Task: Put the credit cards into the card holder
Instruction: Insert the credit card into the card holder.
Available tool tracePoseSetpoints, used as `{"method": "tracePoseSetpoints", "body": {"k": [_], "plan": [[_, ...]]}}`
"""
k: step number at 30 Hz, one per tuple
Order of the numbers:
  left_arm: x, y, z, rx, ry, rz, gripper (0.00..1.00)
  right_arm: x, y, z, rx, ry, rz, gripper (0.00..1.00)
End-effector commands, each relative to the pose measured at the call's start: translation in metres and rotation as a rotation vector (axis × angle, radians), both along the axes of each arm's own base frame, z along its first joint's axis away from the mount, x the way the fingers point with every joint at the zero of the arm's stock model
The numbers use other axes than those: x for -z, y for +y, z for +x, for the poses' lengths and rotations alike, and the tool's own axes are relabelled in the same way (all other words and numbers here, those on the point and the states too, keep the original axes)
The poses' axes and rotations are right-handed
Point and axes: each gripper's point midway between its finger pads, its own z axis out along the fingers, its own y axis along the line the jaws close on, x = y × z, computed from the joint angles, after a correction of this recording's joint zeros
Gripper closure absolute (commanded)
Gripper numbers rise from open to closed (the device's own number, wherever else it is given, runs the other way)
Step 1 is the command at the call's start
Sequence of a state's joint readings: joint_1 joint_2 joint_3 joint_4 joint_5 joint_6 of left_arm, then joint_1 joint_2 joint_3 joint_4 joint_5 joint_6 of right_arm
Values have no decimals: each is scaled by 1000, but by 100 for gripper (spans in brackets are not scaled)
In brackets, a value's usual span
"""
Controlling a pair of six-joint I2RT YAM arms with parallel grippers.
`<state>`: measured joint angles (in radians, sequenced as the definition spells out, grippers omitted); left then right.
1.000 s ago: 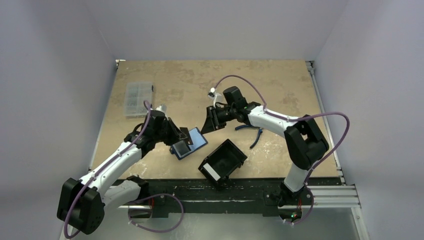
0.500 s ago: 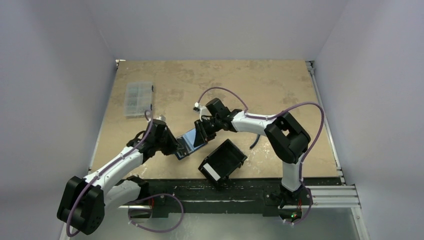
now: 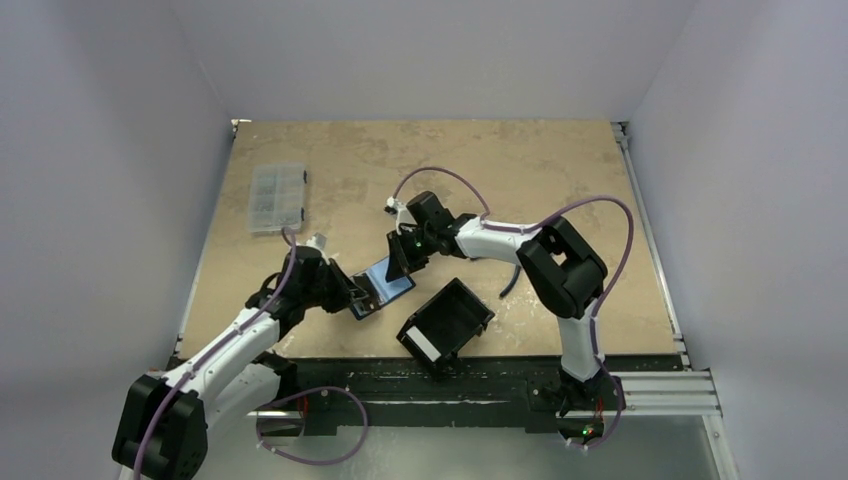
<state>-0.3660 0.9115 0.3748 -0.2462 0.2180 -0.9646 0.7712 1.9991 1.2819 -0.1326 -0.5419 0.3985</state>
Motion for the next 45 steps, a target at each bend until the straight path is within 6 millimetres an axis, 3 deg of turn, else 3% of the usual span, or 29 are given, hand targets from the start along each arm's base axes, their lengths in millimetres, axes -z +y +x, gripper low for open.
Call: {"method": "tracePoseSetpoints", "body": {"k": [1, 10, 19, 25, 45], "plan": [[-13, -13, 8, 47, -43, -76, 100, 6, -1, 25, 51, -80, -33, 85], [-2, -13, 10, 67, -15, -147, 100, 32, -19, 30, 94, -56, -94, 88], [2, -12, 10, 34, -12, -224, 100, 33, -19, 27, 80, -43, -78, 88], [-10, -17, 20, 20, -37, -279, 100, 33, -19, 26, 75, -39, -74, 89], [18, -9, 24, -109, 58, -280, 100, 32, -18, 22, 62, -33, -57, 89]]}}
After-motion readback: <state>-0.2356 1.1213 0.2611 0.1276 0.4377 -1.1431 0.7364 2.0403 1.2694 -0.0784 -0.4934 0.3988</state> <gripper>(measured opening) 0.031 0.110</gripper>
